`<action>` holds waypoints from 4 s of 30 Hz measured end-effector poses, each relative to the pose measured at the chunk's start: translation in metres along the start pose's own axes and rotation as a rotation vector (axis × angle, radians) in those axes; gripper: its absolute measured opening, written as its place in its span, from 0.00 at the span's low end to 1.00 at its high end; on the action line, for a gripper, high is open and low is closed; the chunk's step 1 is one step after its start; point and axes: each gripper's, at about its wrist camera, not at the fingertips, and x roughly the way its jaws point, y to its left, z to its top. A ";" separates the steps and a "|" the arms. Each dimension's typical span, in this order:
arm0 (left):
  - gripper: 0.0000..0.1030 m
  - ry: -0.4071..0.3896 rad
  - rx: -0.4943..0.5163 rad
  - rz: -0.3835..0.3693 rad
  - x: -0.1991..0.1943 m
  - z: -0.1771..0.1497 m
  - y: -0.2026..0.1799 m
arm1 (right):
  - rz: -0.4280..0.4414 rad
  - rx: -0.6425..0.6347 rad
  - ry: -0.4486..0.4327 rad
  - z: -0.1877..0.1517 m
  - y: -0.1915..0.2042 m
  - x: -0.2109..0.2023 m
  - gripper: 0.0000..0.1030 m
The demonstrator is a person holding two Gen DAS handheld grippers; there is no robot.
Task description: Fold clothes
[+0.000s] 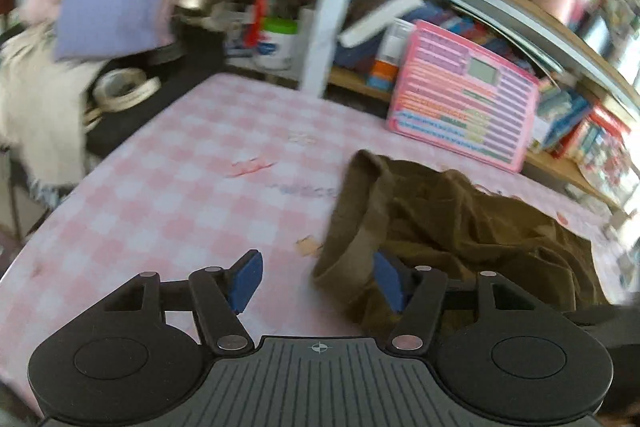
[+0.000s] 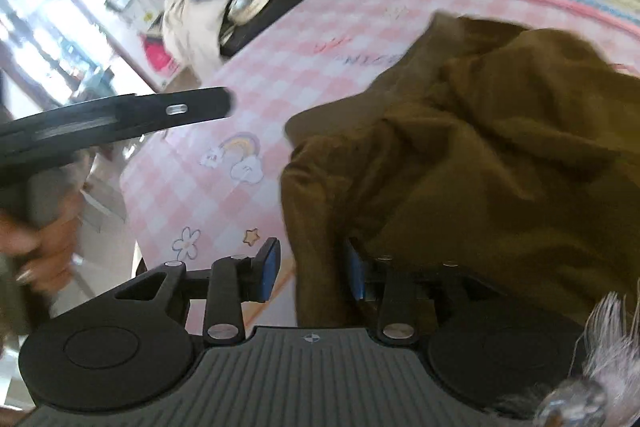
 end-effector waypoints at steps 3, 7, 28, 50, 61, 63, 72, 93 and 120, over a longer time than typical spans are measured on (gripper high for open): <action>0.48 0.023 0.120 -0.029 0.030 0.009 -0.016 | -0.154 0.130 -0.061 -0.027 -0.024 -0.037 0.35; 0.47 0.077 0.204 -0.053 0.069 0.018 -0.027 | -0.367 0.310 -0.142 -0.064 -0.058 -0.086 0.35; 0.03 0.040 -0.042 0.061 0.042 0.002 0.068 | -0.678 0.358 -0.077 -0.090 -0.101 -0.082 0.08; 0.11 0.106 -0.098 -0.082 0.048 -0.014 0.053 | -0.867 0.380 -0.177 -0.093 -0.127 -0.123 0.37; 0.22 0.099 -0.108 -0.117 0.045 -0.015 0.053 | -0.819 0.493 -0.109 -0.136 -0.110 -0.115 0.35; 0.22 0.100 -0.114 -0.119 0.046 -0.015 0.053 | -0.818 0.499 -0.101 -0.137 -0.111 -0.113 0.33; 0.02 0.047 -0.273 -0.479 0.033 -0.008 0.061 | -0.803 0.539 -0.100 -0.143 -0.115 -0.120 0.09; 0.19 0.154 -0.189 -0.238 0.023 -0.033 0.079 | -0.801 0.628 -0.150 -0.149 -0.121 -0.147 0.12; 0.45 0.249 -0.691 -0.298 0.048 -0.068 0.091 | -0.933 0.493 -0.067 -0.148 -0.086 -0.133 0.26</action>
